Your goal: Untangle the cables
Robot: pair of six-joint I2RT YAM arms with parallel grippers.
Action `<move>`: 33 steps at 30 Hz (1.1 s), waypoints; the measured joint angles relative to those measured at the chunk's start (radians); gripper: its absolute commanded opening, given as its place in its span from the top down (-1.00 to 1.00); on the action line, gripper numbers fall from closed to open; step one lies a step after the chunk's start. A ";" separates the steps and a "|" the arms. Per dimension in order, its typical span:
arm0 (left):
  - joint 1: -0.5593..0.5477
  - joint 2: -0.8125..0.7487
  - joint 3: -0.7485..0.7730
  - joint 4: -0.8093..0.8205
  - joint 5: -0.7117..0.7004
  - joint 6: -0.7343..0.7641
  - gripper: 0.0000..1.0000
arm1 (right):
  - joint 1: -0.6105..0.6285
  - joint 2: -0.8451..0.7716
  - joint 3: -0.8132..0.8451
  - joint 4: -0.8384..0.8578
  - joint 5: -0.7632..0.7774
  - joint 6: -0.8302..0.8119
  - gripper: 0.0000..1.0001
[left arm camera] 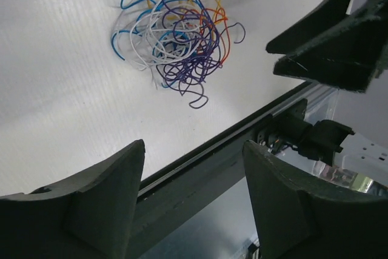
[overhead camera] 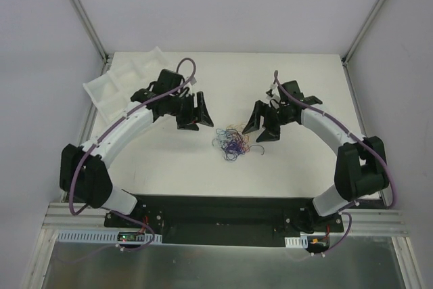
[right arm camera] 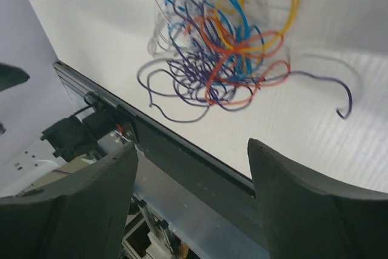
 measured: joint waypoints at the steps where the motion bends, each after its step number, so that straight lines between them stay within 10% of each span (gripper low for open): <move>1: -0.012 0.029 0.001 0.010 0.011 0.000 -0.23 | -0.002 -0.019 -0.017 -0.019 0.010 -0.016 -0.54; 16: -0.122 0.393 0.180 0.041 0.116 0.064 0.19 | -0.007 -0.092 -0.168 -0.069 0.093 -0.095 0.00; 25: -0.151 0.555 0.272 0.044 0.135 0.087 0.32 | -0.007 -0.082 -0.167 -0.053 0.050 -0.095 0.02; 33: -0.168 0.566 0.273 0.043 0.151 0.091 1.00 | 0.010 -0.060 -0.135 -0.037 0.054 -0.063 -0.22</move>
